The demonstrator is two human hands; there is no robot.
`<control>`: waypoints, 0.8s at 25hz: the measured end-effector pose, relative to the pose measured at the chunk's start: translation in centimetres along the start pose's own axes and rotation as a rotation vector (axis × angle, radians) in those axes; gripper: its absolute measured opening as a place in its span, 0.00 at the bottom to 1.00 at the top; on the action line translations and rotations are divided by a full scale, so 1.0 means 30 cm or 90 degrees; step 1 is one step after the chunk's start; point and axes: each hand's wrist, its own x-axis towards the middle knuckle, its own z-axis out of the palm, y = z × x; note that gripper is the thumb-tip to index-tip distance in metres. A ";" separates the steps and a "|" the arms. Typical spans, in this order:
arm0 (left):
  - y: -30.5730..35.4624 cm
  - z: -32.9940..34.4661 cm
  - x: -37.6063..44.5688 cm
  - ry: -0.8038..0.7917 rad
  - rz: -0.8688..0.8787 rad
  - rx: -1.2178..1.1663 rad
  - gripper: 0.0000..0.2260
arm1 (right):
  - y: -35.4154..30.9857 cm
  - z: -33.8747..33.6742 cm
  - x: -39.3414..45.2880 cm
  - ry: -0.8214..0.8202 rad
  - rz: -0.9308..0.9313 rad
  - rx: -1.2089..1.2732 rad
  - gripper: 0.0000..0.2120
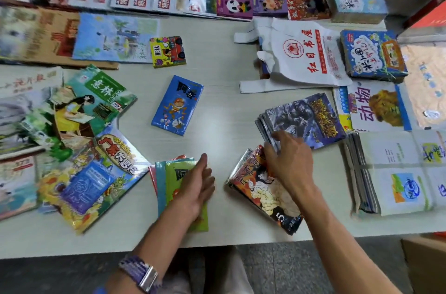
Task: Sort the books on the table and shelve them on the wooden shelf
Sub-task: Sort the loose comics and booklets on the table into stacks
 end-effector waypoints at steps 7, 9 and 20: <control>0.422 -0.281 0.138 0.219 0.278 0.273 0.13 | -0.473 0.265 0.083 -0.279 0.115 0.364 0.16; 0.483 -0.316 0.195 0.223 0.319 0.426 0.18 | -0.523 0.342 0.143 -0.330 0.270 0.485 0.21; 0.507 -0.342 0.289 0.193 0.276 0.256 0.16 | -0.606 0.499 0.247 -0.273 0.462 0.648 0.03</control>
